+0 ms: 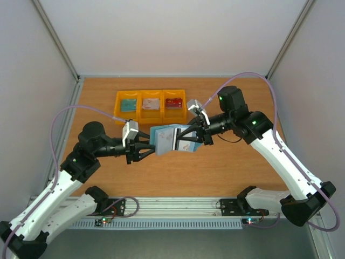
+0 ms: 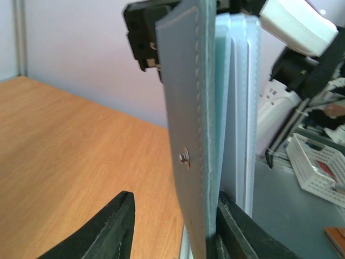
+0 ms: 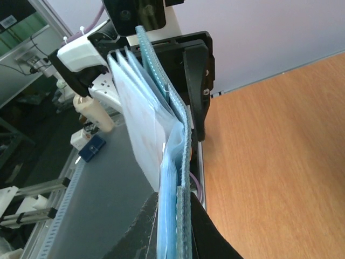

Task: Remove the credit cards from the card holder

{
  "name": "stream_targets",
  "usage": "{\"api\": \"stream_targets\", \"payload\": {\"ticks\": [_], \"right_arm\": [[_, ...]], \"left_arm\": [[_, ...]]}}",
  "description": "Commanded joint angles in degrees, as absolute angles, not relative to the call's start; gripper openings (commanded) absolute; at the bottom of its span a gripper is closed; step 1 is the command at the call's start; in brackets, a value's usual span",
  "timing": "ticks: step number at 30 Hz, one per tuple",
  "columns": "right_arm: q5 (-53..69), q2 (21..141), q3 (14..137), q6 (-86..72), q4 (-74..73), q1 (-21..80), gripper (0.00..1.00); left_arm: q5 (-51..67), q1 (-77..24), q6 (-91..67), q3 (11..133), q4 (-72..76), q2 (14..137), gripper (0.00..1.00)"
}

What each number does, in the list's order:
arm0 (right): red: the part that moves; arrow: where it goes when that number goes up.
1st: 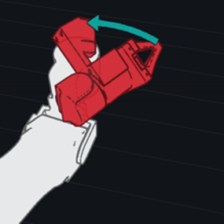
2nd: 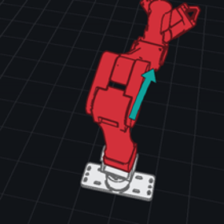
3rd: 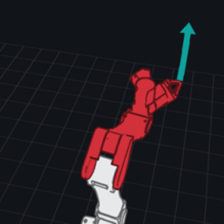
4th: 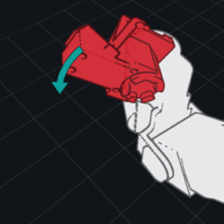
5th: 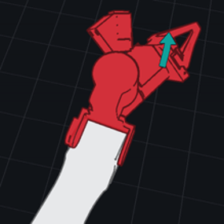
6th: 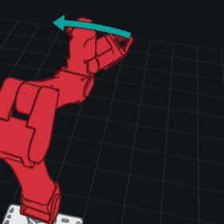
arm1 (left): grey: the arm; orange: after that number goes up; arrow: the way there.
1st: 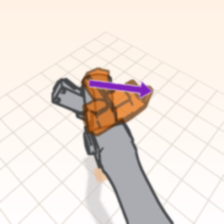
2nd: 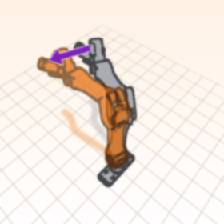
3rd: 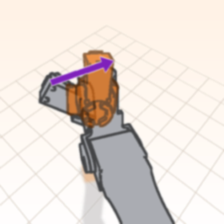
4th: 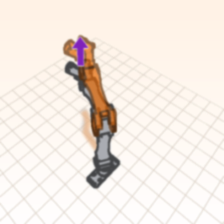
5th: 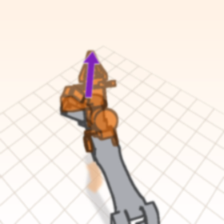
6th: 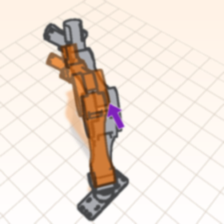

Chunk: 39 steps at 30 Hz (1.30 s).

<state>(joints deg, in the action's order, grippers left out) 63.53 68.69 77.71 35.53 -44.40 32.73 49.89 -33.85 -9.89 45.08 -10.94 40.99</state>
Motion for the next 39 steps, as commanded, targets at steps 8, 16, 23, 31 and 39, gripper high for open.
{"api": "stream_targets", "payload": {"ticks": [8,16,23,31,39], "right_arm": [[63.6,72.6,77.3,33.5,-38.8,36.5,0.02],[64.3,75.5,77.1,30.9,-34.1,37.2,0.06],[52.6,80.1,78.0,25.9,-29.5,36.2,0.2],[57.2,77.7,67.3,18.4,-17.6,33.5,0.74],[50.4,77.4,61.6,13.0,-9.3,34.7,0.95]], "left_arm": [[36.7,-35.2,-9.8,45.4,-10.0,42.7,0.32],[40.8,-36.4,-8.6,43.2,-8.2,42.2,0.27],[19.2,-36.6,-9.6,43.9,-16.1,41.3,0.0],[3.4,-36.6,3.9,45.8,-26.8,40.7,0.0],[12.0,-36.6,-4.7,42.7,-21.3,38.5,0.0]]}}
